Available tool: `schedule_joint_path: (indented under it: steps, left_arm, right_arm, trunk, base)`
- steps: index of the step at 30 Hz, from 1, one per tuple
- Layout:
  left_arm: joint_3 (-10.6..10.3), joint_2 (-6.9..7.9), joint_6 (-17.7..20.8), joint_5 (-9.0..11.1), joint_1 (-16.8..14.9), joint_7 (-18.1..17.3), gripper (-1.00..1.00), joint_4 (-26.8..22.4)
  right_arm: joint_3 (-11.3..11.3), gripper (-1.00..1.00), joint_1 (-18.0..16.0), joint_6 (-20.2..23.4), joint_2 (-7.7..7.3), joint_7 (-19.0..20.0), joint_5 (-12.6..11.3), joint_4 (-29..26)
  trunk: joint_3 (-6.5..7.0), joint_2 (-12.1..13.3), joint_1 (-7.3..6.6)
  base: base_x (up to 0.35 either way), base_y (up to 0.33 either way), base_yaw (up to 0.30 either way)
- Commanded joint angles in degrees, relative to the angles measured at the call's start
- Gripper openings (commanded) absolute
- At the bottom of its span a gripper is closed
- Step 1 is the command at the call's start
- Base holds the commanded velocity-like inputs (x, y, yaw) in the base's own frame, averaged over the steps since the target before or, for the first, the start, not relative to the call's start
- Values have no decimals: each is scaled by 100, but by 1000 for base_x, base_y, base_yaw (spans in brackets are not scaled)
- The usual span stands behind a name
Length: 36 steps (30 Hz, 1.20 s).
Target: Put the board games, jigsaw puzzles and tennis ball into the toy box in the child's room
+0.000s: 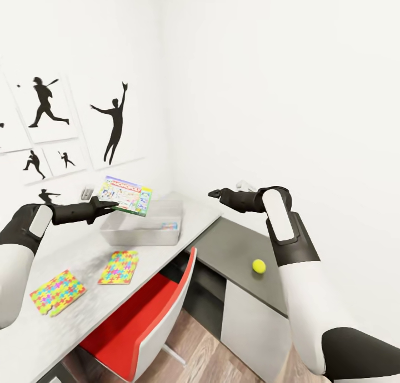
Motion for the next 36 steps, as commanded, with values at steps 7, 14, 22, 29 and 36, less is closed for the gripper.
schedule_joint_path:
  steps: [7,14,22,29,36]
  left_arm:
    - [21,-3,16,-44,-5,-47,-100,3]
    - [21,-3,16,-46,-5,-47,-100,3]
    - [-5,-61,36,-53,-7,-84,-100,-45]
    - [-63,-517,60,-74,-5,-90,-100,-264]
    - [-76,-710,60,-91,-6,-67,-100,-324]
  right_arm:
    - [1,100,-6,12,12,-61,-56,-3]
    - [1,100,-6,12,13,-59,-56,-4]
    - [1,100,-6,12,7,-59,-56,-2]
    - [7,100,-6,12,20,-59,-56,-5]
    - [143,100,-6,12,1,-59,-50,-5]
  trunk:
    - [-14,-13,6]
    - [-14,-13,6]
    - [-14,-13,6]
    - [-14,-13,6]
    - [-14,-13,6]
  base:
    - [256,-94,235]
    - [194,-219,241]
    - [20,-88,27]
    - [1,-8,1]
    - [0,0,0]
